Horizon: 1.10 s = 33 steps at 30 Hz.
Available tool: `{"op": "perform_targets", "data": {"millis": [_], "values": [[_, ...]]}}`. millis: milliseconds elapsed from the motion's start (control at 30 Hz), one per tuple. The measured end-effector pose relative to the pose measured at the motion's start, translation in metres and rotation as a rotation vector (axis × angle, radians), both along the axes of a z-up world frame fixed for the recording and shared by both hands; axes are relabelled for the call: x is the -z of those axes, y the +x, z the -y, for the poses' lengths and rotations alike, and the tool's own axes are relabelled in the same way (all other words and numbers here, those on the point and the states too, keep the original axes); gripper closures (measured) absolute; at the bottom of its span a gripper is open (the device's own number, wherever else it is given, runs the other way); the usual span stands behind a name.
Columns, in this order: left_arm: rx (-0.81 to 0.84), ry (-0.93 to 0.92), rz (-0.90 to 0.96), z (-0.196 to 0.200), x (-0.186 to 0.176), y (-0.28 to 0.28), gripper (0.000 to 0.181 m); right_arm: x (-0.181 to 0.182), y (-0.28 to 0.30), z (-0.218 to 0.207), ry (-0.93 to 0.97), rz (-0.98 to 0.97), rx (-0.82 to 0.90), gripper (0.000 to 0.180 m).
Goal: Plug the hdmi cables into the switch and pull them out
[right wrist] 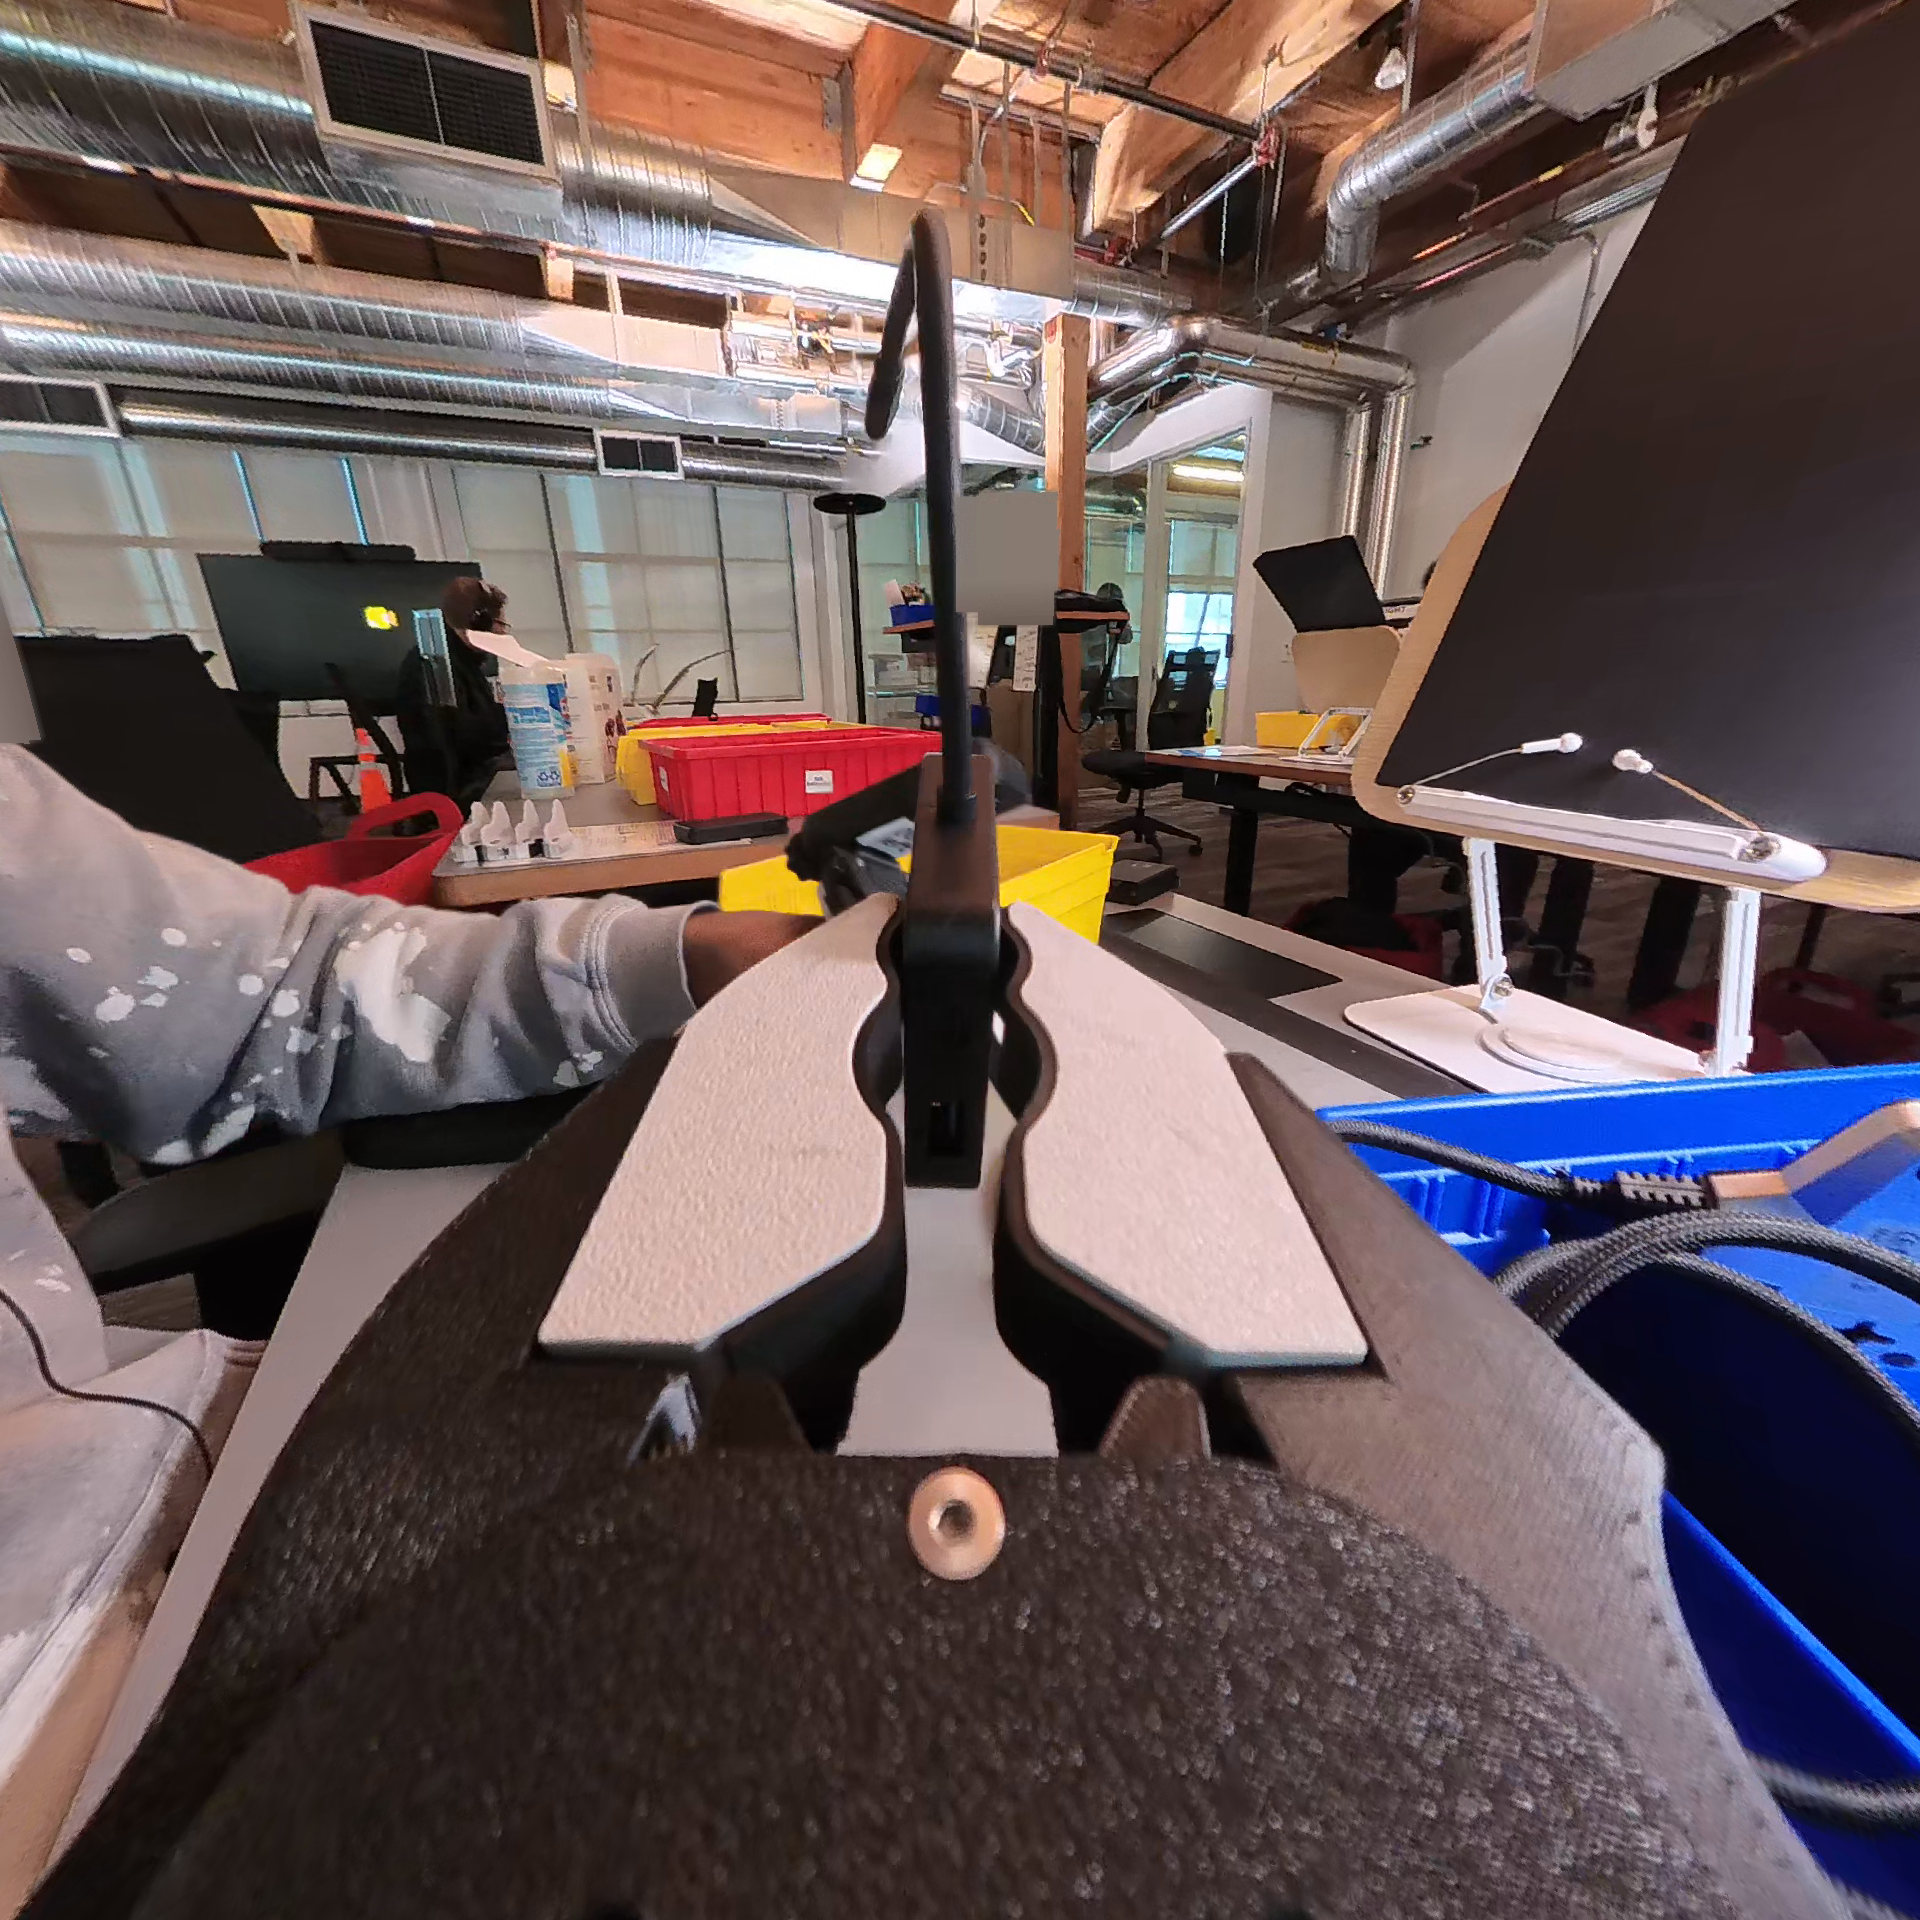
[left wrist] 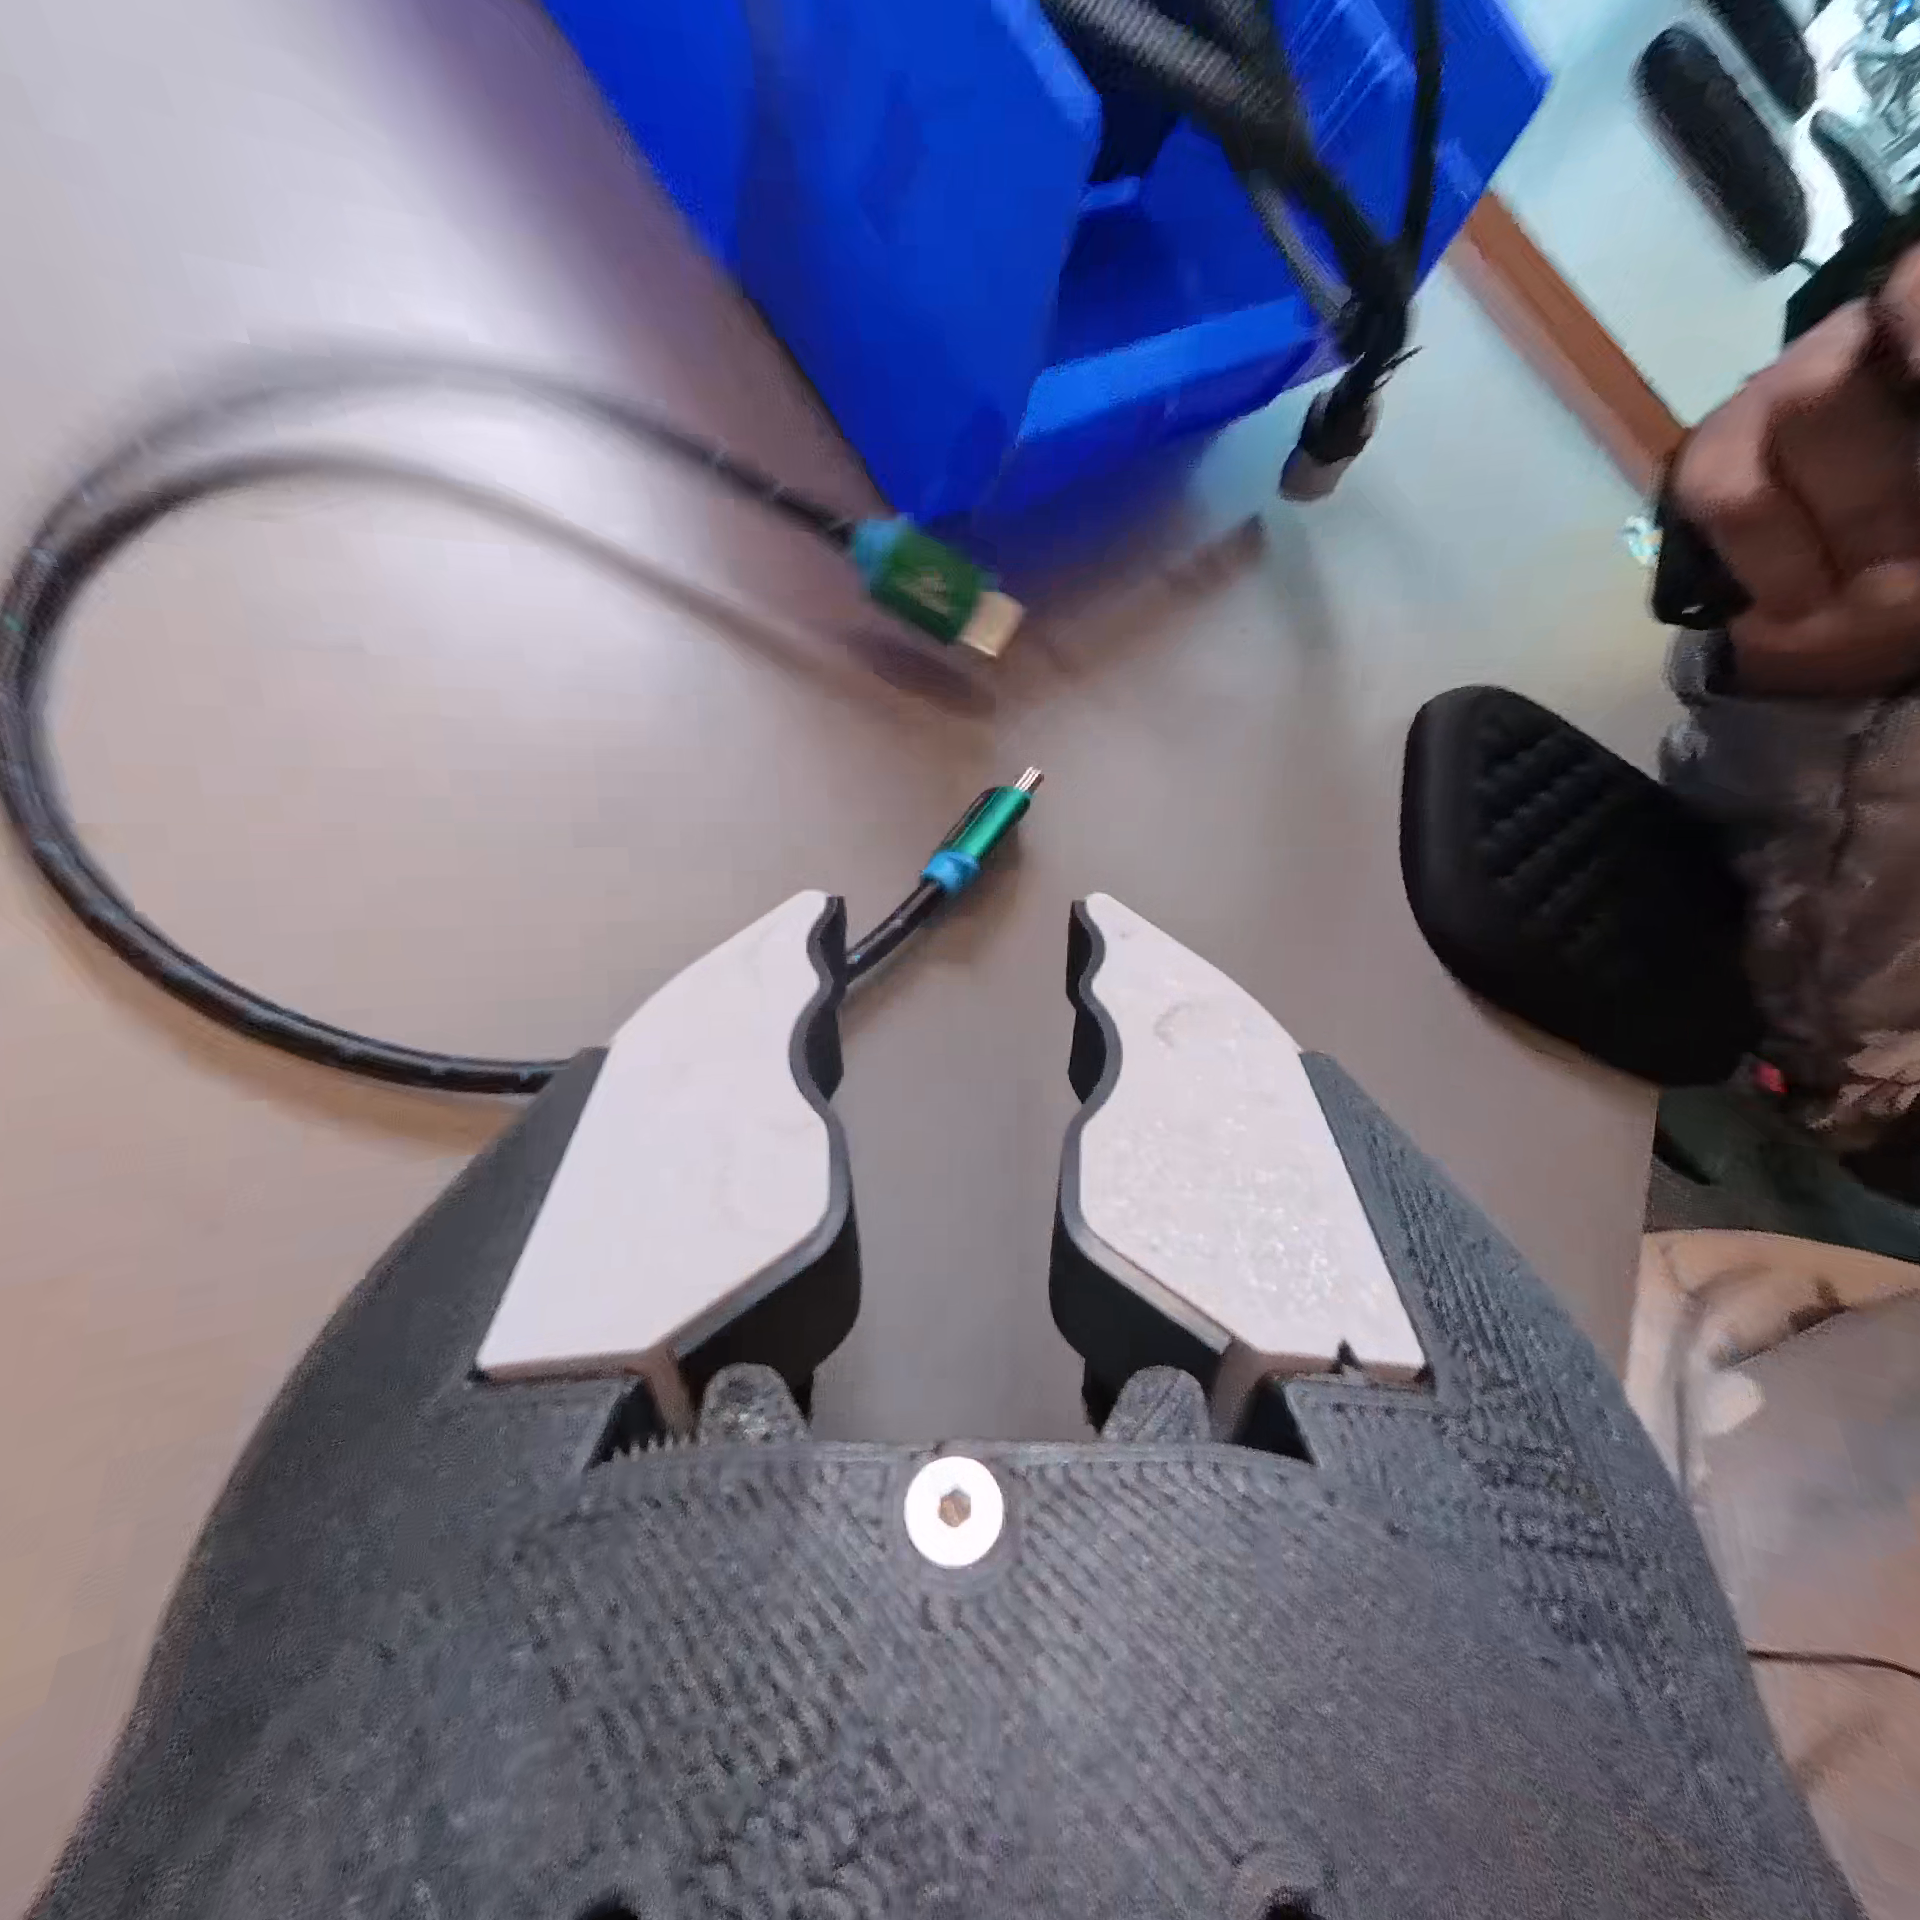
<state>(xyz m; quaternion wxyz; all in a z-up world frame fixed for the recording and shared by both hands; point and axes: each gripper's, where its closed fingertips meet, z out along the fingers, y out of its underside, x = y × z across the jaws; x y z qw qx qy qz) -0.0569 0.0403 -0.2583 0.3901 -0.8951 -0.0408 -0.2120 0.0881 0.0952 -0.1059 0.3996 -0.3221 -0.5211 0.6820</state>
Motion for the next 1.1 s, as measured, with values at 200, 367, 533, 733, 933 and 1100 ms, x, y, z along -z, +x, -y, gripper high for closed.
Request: {"op": "perform_targets", "data": {"millis": [200,367,533,733,933,1100], "values": [[0.17,0.363,0.032,0.014,-0.076,0.035,0.139,-0.023,-0.022,0.012,-0.08,-0.062,-0.083,0.166],[0.296,0.6,0.102,0.023,-0.111,0.082,0.138,-0.038,-0.042,0.037,-0.203,-0.123,-0.186,0.166],[0.322,0.708,0.115,0.026,-0.129,0.107,0.142,-0.037,-0.051,0.058,-0.374,-0.154,-0.318,0.167],[0.302,0.841,0.041,0.038,-0.15,0.1,0.166,-0.018,-0.047,0.087,-0.291,-0.124,-0.453,0.166],[0.415,0.779,-0.203,0.05,-0.133,0.101,0.166,0.012,-0.042,0.1,0.009,-0.001,-0.446,0.165],[0.465,0.732,-0.205,0.051,-0.119,0.103,0.166,0.032,-0.045,0.108,0.221,0.084,-0.34,0.159]]}}
